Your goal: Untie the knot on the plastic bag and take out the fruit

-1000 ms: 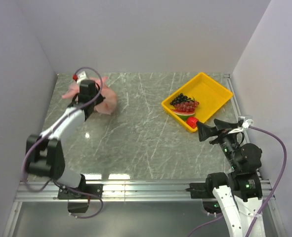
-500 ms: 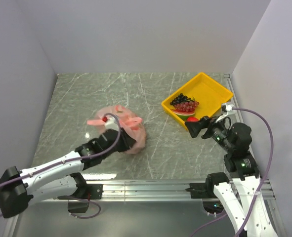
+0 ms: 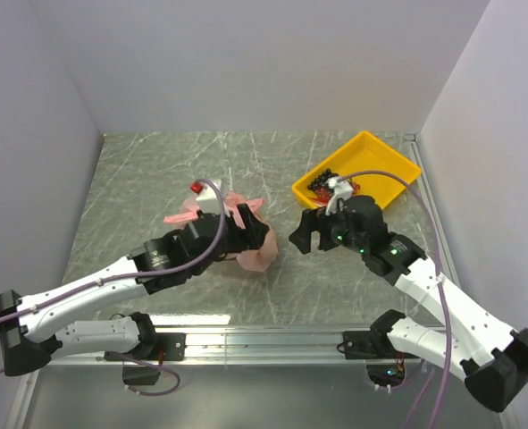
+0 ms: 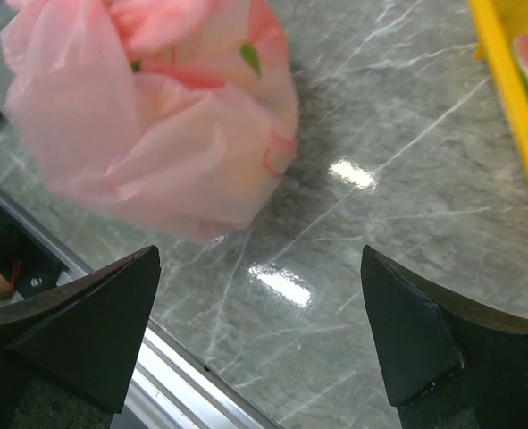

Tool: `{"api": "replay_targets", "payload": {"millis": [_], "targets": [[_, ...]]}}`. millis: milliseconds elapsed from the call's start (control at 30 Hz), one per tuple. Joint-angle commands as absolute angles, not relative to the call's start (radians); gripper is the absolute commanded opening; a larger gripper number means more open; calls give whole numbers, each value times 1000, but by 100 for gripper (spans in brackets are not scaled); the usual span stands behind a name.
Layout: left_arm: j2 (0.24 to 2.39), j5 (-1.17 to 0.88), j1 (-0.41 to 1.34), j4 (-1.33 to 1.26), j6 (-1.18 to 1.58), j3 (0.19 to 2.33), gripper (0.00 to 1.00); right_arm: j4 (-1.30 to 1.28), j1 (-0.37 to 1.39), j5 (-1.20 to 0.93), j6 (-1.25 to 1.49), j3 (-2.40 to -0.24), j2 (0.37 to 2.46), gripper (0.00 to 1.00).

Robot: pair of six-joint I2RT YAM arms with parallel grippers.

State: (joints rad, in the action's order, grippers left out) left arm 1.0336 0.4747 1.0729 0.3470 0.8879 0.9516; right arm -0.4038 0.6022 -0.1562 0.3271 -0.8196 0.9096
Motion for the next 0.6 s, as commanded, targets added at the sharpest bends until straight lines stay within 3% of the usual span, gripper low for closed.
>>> {"api": "replay_targets", "payload": {"millis": [0,367,567], "targets": [[1000,626,1025,553,802,1078,83,-322,704,-54,350,-893,959,100],[980,292,619,595,675,1054,79,-227,905,-11,325,-1054,1196,90],[1098,166,554,572,627,1072,79,-196,995,18,308,-1118,1322,88]]}}
